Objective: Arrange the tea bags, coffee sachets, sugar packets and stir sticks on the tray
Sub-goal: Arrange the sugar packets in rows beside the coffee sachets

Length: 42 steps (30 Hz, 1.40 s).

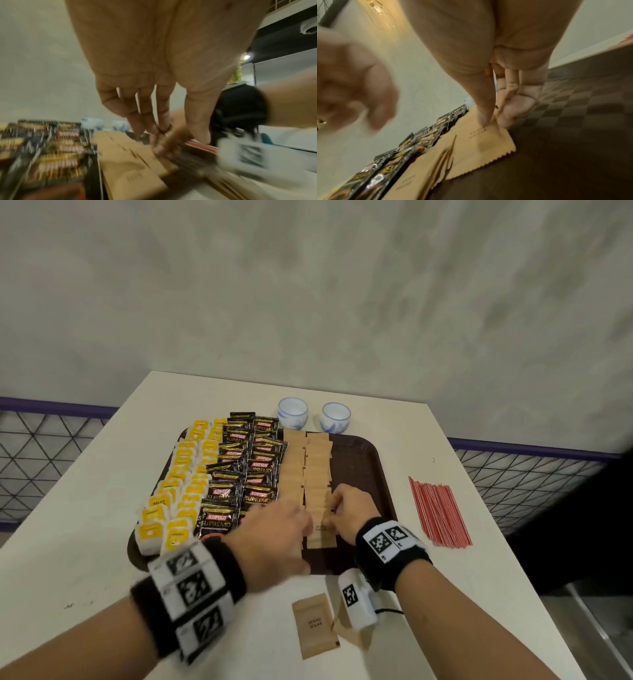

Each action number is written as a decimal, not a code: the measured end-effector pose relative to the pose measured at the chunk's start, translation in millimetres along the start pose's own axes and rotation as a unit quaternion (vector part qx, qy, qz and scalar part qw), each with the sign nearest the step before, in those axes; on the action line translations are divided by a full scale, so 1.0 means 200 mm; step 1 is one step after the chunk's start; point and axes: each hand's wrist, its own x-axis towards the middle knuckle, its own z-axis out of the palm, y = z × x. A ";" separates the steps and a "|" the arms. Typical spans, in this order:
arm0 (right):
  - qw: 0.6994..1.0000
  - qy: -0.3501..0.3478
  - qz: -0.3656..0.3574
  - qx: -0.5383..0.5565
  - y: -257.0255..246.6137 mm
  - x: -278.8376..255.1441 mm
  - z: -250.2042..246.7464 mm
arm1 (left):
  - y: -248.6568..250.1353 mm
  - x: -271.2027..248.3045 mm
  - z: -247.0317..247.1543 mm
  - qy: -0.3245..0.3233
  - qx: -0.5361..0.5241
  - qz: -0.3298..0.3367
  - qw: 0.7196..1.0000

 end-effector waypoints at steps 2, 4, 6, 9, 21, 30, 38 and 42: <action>1.000 0.002 0.000 0.008 -0.01 -0.04 -0.04 | 0.05 -0.11 0.12 -0.063 0.026 0.021 0.997; 0.999 0.033 -0.002 0.012 0.01 -0.12 -0.11 | 0.10 -0.16 0.22 -0.095 0.047 0.029 0.994; 0.998 0.058 -0.004 -0.009 0.05 -0.26 -0.16 | 0.14 -0.16 0.28 -0.110 0.054 0.016 0.992; 0.998 -0.001 0.037 -0.053 0.13 -0.50 -0.16 | 0.19 -0.10 0.33 -0.135 0.080 -0.013 0.988; 0.996 -0.016 0.076 -0.036 0.28 -0.64 0.07 | 0.11 0.02 0.16 -0.047 -0.076 -0.025 0.996; 0.986 -0.026 0.043 0.157 0.37 -0.65 -0.03 | 0.06 0.33 0.12 -0.044 0.016 -0.046 0.998; 0.970 0.062 -0.021 0.233 0.28 -0.47 -0.18 | 0.00 0.38 0.14 0.007 0.095 -0.040 0.995; 0.977 0.054 -0.027 0.206 0.16 -0.29 -0.09 | -0.03 0.37 0.09 0.044 0.052 -0.041 0.997</action>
